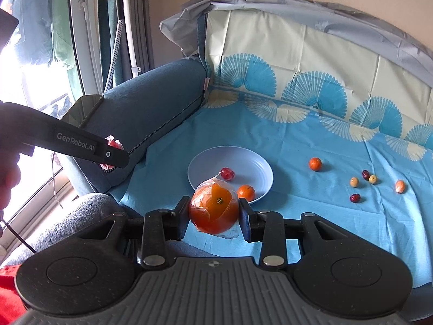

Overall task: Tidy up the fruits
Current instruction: 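Carry both fruits over the plate and open both tools to release them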

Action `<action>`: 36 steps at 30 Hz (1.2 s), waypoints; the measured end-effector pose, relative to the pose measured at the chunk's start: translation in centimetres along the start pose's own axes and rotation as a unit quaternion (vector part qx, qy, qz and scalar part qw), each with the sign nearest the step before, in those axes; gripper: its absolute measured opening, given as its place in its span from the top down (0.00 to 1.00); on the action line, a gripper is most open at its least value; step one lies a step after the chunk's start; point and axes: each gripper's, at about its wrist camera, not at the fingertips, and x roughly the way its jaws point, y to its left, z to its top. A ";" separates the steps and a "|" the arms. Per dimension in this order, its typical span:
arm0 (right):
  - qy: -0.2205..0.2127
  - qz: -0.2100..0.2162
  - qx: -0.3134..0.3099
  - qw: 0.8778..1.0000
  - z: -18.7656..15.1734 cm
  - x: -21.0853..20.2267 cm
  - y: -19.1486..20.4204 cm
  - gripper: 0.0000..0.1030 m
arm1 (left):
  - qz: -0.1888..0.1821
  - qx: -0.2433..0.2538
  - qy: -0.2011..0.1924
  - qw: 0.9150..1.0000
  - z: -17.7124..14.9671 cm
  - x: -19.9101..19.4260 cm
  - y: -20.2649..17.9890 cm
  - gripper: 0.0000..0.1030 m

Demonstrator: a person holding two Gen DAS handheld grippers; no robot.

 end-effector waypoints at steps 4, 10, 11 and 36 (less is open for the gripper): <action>0.007 0.009 -0.001 1.000 0.6 1.1 -0.3 0.62 | 0.004 0.008 0.007 1.000 0.8 1.0 -0.2 0.68; 0.012 0.013 0.012 1.000 1.5 3.0 -1.2 0.62 | 0.004 0.004 0.026 1.000 1.9 3.3 -0.2 0.68; 0.012 0.013 0.013 1.000 1.7 3.4 -1.4 0.62 | 0.003 0.005 0.028 1.000 2.0 3.8 -0.2 0.68; 0.101 -0.034 0.001 0.994 3.5 24.1 -8.3 0.62 | -0.006 0.041 0.107 0.993 8.3 24.3 -1.9 0.68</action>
